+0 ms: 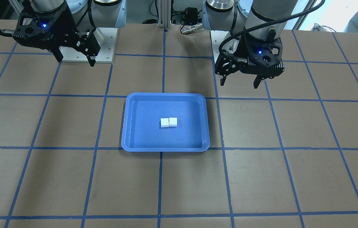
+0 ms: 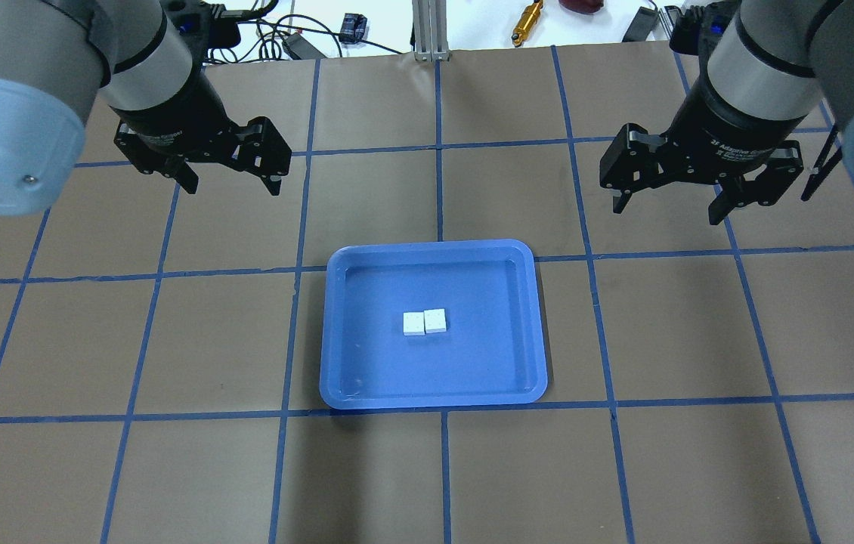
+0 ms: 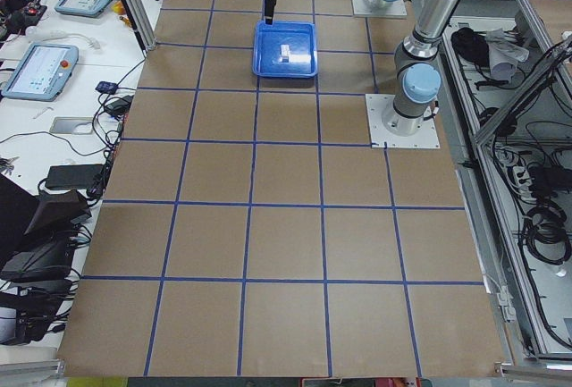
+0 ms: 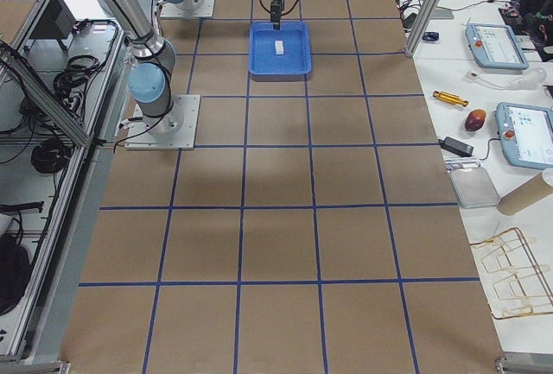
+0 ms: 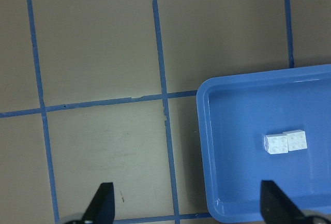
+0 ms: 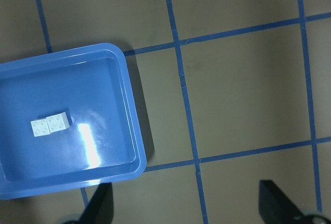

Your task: Assemble white blocks and place on blue tray

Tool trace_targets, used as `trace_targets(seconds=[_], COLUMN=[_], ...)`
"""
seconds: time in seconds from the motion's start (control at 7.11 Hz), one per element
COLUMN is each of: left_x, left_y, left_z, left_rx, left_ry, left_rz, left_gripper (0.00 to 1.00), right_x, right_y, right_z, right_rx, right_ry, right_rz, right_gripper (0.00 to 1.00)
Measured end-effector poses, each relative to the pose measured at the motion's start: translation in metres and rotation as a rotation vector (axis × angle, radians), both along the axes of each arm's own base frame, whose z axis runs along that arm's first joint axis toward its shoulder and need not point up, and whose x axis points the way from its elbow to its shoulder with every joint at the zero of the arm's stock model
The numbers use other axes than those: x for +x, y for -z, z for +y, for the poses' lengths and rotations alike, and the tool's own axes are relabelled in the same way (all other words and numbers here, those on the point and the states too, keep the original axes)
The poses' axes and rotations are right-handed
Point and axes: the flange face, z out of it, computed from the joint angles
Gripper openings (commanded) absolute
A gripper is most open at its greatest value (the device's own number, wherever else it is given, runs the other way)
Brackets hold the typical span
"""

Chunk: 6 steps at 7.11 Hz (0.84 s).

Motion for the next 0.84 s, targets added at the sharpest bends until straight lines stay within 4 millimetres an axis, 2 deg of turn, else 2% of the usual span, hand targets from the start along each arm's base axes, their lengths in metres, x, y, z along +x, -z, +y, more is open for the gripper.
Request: trace_targets(seconds=[0.84], left_x=[0.0100], left_y=[-0.0030], left_z=[-0.0039], left_rx=[0.017], left_ry=[-0.009], left_rz=[0.015], left_gripper=[1.00], right_x=[-0.0008], right_y=[-0.0013], right_z=[0.0004], right_rx=[-0.003], right_ry=[0.000], right_rz=[0.013], right_gripper=[1.00])
